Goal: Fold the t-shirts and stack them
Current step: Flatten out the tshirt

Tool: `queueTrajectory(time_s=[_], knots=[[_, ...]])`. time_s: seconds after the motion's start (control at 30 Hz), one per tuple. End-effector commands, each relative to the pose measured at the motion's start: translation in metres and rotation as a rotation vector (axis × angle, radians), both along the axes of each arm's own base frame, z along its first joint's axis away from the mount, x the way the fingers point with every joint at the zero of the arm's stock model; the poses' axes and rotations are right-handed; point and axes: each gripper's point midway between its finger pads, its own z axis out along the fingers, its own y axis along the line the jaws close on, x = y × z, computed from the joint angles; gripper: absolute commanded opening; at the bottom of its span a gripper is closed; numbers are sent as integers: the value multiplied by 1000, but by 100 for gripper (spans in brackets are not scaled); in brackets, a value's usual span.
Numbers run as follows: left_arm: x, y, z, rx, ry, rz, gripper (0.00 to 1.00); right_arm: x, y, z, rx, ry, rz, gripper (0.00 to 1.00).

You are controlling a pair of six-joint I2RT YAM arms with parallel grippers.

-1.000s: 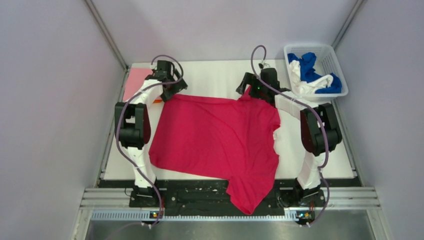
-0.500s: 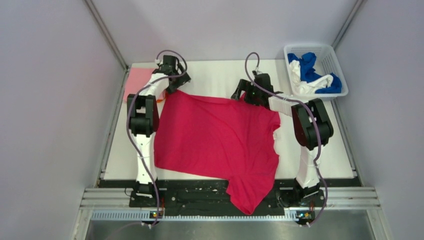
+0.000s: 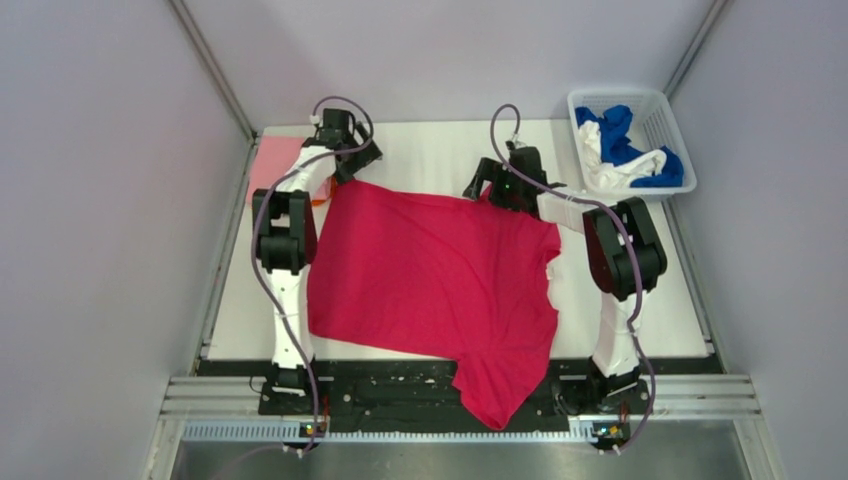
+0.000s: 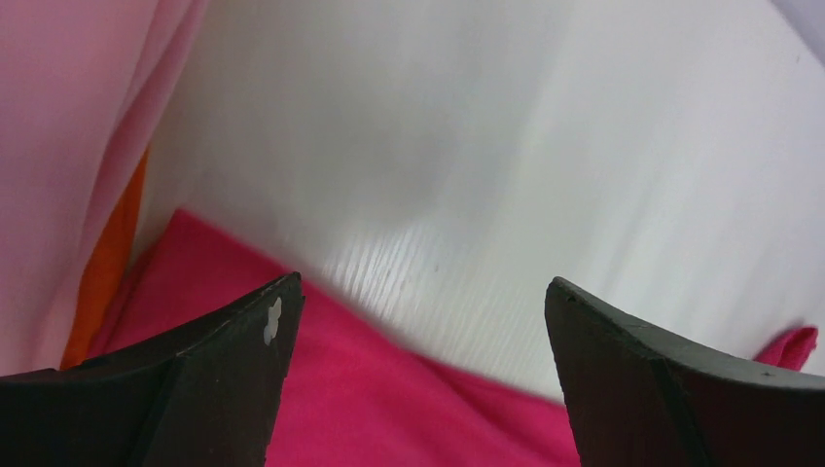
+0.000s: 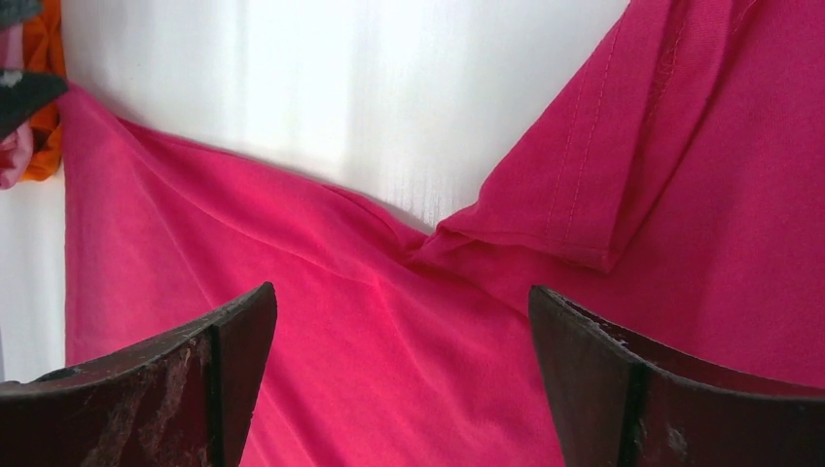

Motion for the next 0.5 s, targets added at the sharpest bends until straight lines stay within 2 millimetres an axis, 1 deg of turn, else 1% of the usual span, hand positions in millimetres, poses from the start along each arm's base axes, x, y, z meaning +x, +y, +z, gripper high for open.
queueTrajectory(time_s=[0.0,0.07,0.1,0.13,0.17,0.23,0.3,0.37,0.4,0.47], knots=[[-28,-13,94,-20,-163,-57,99,18,7,22,20,-82,-21,99],[-49,-14,104,-5,-172,-61,98,26,6,21,-3,-75,-35,99],[-61,-14,106,8,-170,-61,98,26,6,16,-15,-53,-34,99],[-72,-12,112,26,-175,-57,98,26,7,11,-20,-42,-25,99],[-85,-7,114,53,-171,-45,98,26,8,9,-20,-43,-26,99],[-112,-2,115,81,-150,-31,99,26,7,4,-29,-35,-31,99],[-135,0,109,80,-149,-30,99,23,4,7,-42,-53,-44,99],[-156,-9,94,49,-150,-74,99,20,-7,14,-65,-95,-80,99],[-170,-17,75,24,-121,-115,99,18,-12,16,-84,-105,-86,99],[-189,-41,55,-39,-73,-225,99,12,-20,20,-124,-107,-82,99]])
